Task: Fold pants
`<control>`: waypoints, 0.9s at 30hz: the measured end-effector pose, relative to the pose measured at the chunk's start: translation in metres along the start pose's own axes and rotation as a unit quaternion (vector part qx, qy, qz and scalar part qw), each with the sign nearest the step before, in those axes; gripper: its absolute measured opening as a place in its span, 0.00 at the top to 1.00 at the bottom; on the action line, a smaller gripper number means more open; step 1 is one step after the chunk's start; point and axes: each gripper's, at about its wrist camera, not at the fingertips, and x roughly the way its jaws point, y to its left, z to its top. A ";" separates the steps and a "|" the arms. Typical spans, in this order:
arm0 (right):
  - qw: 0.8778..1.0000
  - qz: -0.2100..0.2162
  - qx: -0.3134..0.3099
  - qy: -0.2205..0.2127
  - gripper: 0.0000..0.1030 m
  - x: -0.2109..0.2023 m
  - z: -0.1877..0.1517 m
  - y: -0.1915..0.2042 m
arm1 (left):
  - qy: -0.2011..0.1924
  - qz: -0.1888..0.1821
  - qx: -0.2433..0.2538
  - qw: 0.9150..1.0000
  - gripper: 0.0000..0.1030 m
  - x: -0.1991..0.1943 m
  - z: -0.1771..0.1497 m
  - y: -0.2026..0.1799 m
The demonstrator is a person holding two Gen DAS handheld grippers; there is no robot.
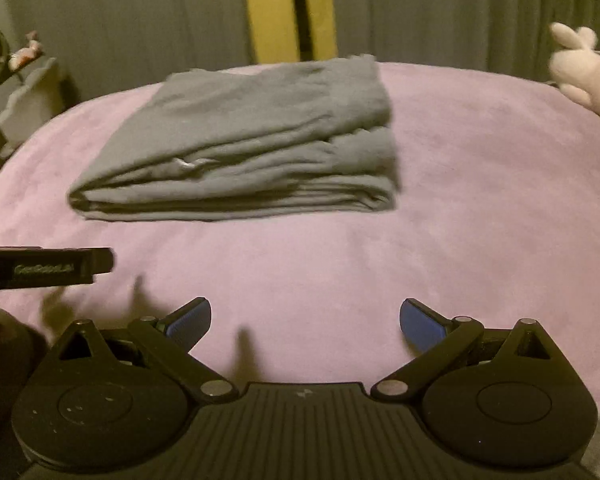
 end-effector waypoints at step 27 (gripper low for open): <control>0.999 -0.042 -0.004 0.016 0.02 0.042 0.017 0.011 | 0.037 0.042 0.072 0.996 0.06 0.026 0.000 -0.032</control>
